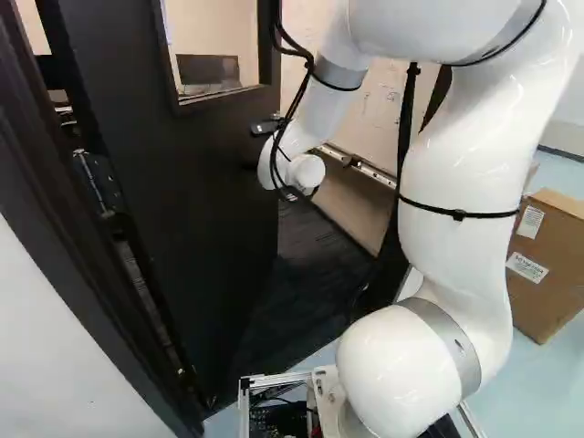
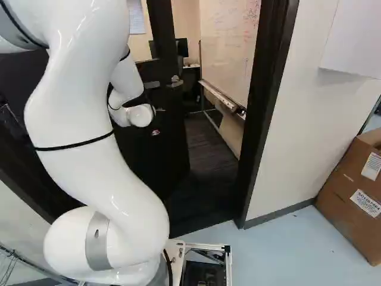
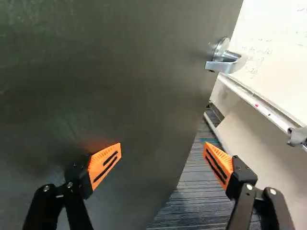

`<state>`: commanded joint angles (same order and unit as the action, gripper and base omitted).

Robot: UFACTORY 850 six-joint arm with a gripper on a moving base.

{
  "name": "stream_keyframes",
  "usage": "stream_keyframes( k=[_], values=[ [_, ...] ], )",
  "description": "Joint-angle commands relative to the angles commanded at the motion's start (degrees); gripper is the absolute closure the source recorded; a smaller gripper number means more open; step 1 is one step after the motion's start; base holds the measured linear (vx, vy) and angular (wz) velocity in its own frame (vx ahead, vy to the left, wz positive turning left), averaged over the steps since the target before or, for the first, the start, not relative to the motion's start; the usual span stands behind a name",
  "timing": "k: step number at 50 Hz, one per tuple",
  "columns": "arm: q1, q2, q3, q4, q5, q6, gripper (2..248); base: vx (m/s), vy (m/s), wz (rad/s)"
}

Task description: Open the door and move inside

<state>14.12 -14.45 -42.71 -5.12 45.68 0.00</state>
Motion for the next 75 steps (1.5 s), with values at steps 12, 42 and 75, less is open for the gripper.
stream_keyframes(
  k=[12,42,75],
  values=[
    [1.1,-1.4,-1.6,-0.9,0.0,0.0,3,0.0,0.0,0.0],
    [3.8,-4.7,-5.6,-3.5,0.0,0.0,3,0.0,0.0,0.0],
    [6.9,-8.1,-9.7,-7.4,0.0,0.0,3,0.0,0.0,0.0]
  ],
)
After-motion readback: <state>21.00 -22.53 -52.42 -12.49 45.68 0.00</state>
